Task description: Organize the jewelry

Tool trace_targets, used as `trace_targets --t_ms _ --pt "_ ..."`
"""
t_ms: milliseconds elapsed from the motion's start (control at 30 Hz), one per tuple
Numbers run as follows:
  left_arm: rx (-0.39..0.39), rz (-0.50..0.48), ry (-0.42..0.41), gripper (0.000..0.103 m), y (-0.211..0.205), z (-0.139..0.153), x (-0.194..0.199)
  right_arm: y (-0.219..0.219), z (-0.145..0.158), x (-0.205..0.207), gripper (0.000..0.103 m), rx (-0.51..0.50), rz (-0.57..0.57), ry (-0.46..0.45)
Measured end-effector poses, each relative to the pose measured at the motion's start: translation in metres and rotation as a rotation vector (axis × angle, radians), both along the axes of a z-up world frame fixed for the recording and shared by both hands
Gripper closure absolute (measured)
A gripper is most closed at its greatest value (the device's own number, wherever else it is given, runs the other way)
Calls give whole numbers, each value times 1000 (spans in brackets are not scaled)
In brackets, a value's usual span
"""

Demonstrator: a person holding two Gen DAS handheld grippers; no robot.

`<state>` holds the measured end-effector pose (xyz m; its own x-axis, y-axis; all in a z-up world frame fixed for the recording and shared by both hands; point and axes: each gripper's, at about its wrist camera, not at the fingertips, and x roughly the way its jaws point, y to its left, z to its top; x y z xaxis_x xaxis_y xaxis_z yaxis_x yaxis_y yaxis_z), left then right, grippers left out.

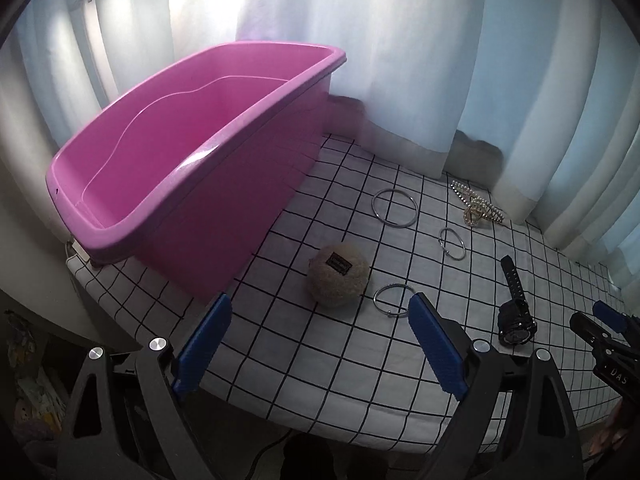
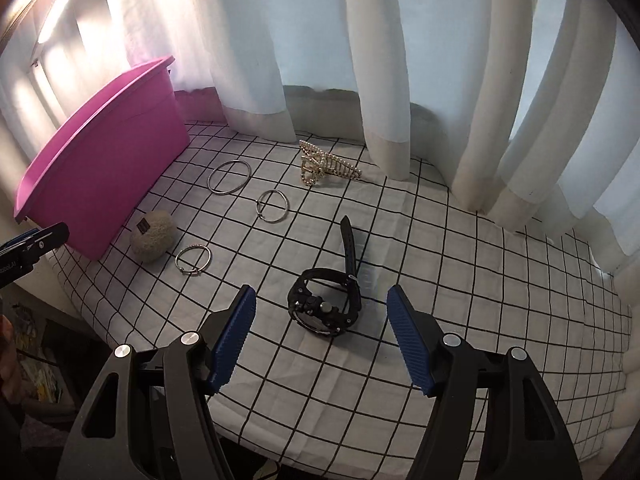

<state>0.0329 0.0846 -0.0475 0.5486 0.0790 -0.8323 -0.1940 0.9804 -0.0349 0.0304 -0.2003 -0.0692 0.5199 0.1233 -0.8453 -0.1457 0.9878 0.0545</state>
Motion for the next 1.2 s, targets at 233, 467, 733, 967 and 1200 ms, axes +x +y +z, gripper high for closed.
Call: trace_targets --t_ms 233,467,733,967,1200 --pt "-40 -8 54 15 -11 -39 9 -35 -25 -9 38 23 -97 38" --pt "-46 2 57 15 -6 -65 19 -38 -49 -6 38 57 -115 60" --pt "-52 -62 54 15 -14 -92 27 -23 -74 4 38 102 -98 66" --pt "-38 -50 44 14 -12 -108 45 -14 -90 14 38 111 -92 72" --pt "-25 -45 35 14 1 -118 65 -15 -100 22 38 115 -110 80"
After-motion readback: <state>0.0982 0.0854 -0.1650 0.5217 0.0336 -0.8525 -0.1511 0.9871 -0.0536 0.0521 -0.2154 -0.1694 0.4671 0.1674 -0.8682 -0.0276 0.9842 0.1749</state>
